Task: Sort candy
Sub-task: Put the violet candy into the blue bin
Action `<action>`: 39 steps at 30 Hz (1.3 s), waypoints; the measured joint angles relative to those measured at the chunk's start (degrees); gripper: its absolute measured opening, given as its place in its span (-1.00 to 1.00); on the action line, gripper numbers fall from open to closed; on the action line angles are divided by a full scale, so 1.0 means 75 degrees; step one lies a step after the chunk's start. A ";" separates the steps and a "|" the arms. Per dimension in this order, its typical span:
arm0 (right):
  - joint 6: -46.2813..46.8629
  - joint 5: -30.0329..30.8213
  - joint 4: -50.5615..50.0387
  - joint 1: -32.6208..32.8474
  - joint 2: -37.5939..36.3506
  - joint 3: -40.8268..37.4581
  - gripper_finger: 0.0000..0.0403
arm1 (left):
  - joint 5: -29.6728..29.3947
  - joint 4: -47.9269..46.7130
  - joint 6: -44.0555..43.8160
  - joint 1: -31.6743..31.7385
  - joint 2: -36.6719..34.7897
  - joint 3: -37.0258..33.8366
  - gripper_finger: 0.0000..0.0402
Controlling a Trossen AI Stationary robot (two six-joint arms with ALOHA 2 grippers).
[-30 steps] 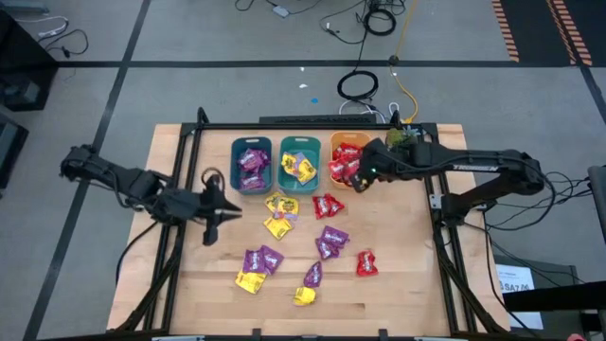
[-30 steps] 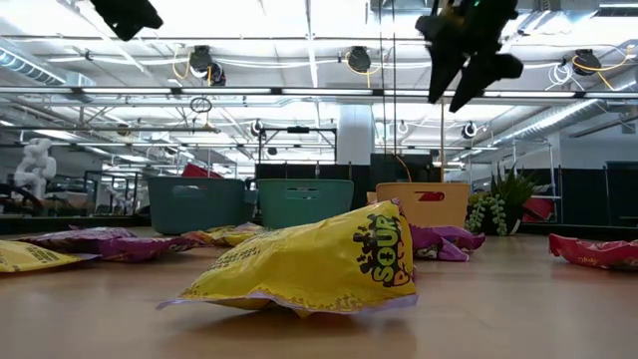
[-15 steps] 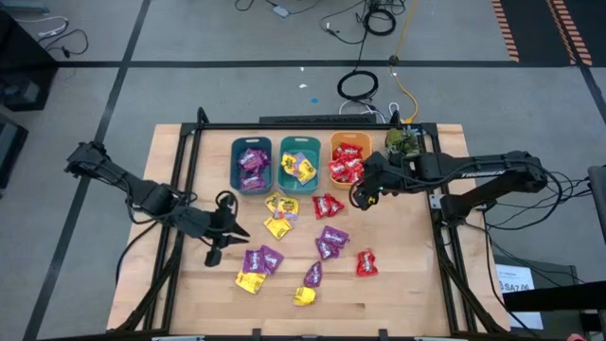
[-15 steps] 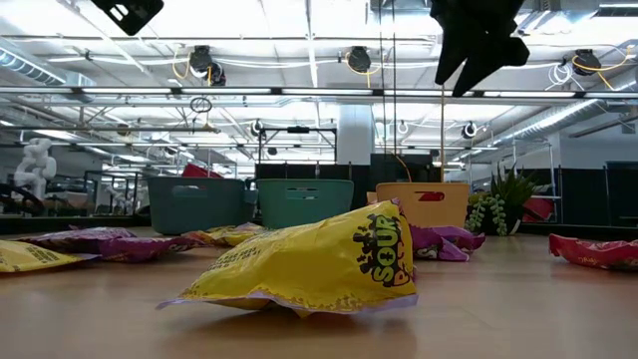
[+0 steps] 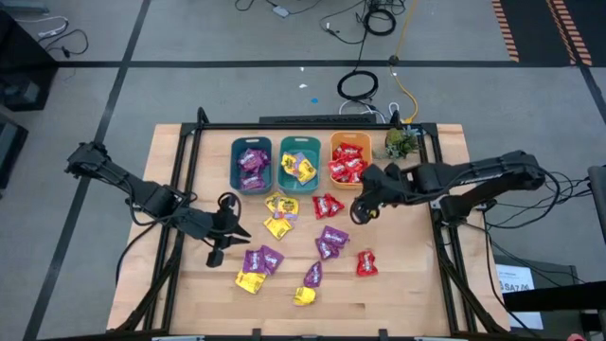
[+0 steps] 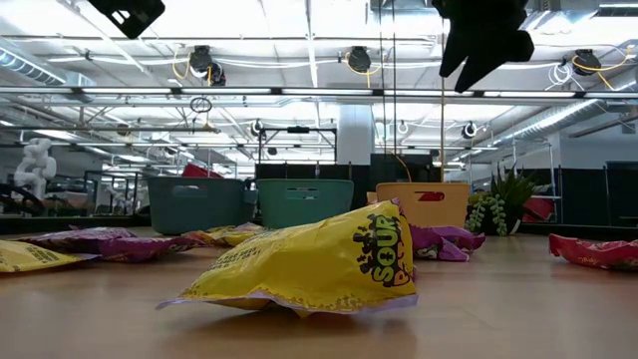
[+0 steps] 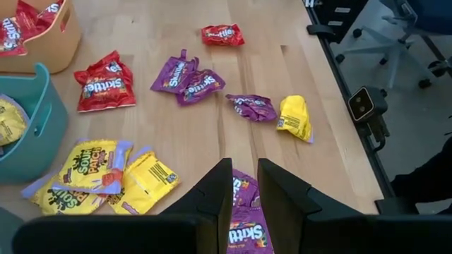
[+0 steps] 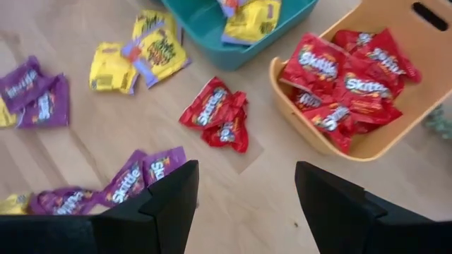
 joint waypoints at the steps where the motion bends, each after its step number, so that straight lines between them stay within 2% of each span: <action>1: -0.0009 -0.0005 0.0009 0.0077 0.0094 0.0000 0.13 | -0.0003 0.0002 0.0000 0.0005 0.0000 0.0000 -0.61; 8: -0.0261 -0.0123 0.0263 0.0775 0.1101 0.0000 0.13 | -0.0012 -0.0003 0.0003 0.0005 0.0000 0.0000 -0.61; 12: -0.0731 -0.0602 0.0968 0.1059 0.1780 0.0000 0.13 | -0.0017 -0.0003 0.0003 0.0005 0.0000 0.0000 -0.61; 15: -0.1083 -0.0655 0.1522 0.1198 0.2306 0.0000 0.12 | -0.0020 -0.0003 0.0005 0.0005 0.0000 0.0000 -0.61; 23: -0.1176 -0.1852 0.2271 0.1029 0.3786 0.0000 -0.02 | -0.0018 -0.0003 0.0003 0.0005 0.0000 0.0000 -0.61; 32: -0.1179 -0.2010 0.2426 0.0766 0.4834 0.0032 -0.08 | -0.0019 -0.0002 0.0000 0.0005 0.0000 0.0000 -0.61; 35: -0.1137 -0.1985 0.2415 0.0732 0.4908 0.0040 -0.20 | -0.0017 -0.0003 0.0000 0.0005 0.0000 0.0000 -0.61; 39: -0.1134 -0.1999 0.2373 0.0729 0.4840 0.0031 -0.55 | -0.0017 0.0000 0.0000 0.0005 0.0000 0.0003 -0.61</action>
